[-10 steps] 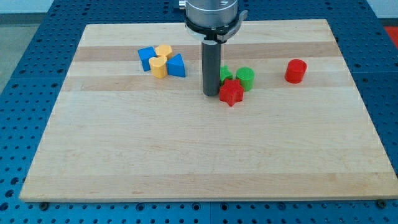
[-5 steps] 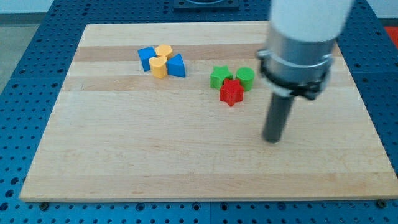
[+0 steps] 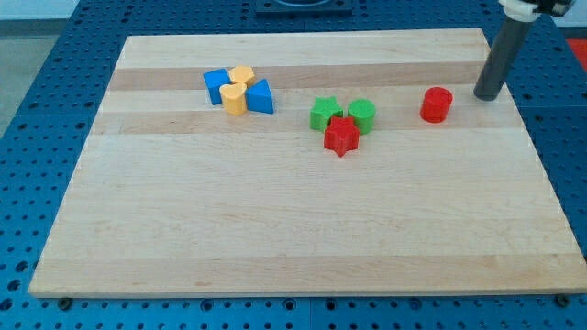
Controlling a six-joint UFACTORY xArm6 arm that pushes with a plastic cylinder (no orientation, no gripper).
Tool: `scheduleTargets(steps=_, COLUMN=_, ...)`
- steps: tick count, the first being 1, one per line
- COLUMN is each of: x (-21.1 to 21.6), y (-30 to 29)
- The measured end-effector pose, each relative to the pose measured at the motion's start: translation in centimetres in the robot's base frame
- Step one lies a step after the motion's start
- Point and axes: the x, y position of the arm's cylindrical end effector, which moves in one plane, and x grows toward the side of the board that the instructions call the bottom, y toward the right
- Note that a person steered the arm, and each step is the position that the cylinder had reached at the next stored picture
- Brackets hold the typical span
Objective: Slide the red circle to the top right side of the green circle
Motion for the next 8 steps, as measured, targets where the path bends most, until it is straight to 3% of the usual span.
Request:
scheduleTargets(steps=2, x=3.0, y=-1.3)
scheduleTargets(steps=8, x=3.3, y=-10.4)
